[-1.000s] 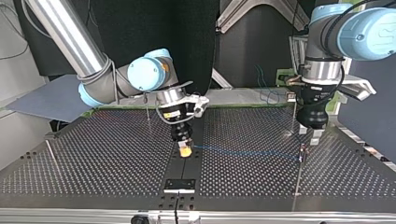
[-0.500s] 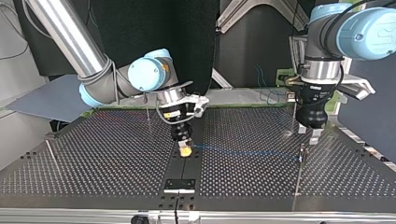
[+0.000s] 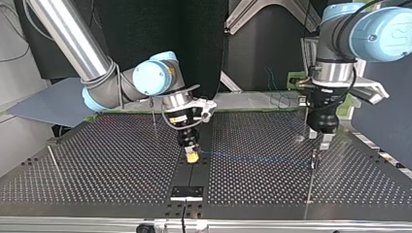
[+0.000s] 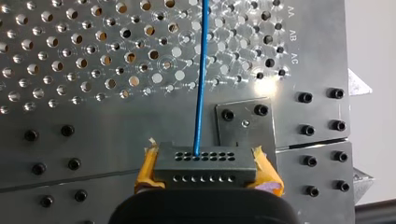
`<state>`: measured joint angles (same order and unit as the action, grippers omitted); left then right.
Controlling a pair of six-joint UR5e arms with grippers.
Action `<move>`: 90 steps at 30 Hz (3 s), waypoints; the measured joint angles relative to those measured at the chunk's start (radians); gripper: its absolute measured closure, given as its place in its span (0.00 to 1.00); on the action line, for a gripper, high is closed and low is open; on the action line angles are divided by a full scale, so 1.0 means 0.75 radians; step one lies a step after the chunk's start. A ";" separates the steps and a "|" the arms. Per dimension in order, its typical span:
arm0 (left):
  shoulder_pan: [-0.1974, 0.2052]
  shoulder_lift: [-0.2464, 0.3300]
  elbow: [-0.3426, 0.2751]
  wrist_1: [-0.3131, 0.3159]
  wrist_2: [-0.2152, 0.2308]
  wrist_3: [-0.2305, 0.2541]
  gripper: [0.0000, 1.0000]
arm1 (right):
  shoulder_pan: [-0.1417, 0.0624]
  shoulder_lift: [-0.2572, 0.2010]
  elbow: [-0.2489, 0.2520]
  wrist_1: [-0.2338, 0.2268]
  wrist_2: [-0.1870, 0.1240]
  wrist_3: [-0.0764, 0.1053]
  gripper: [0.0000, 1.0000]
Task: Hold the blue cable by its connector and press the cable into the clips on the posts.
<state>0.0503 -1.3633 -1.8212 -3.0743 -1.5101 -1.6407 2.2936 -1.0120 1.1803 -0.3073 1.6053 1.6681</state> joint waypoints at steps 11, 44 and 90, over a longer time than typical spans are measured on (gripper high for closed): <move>-0.027 -0.007 0.011 0.014 0.100 -0.020 0.00 | -0.008 0.000 0.000 0.006 0.003 -0.006 1.00; -0.173 -0.145 0.149 0.014 -0.065 0.021 0.00 | -0.010 0.001 0.000 0.013 0.007 -0.005 1.00; -0.316 -0.374 0.381 0.028 -0.475 0.164 0.00 | -0.014 0.002 0.000 0.012 0.007 0.000 1.00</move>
<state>-0.1868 -1.6441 -1.5356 -3.0531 -1.8667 -1.5174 2.2831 -1.0103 1.1804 -0.2984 1.6108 1.6677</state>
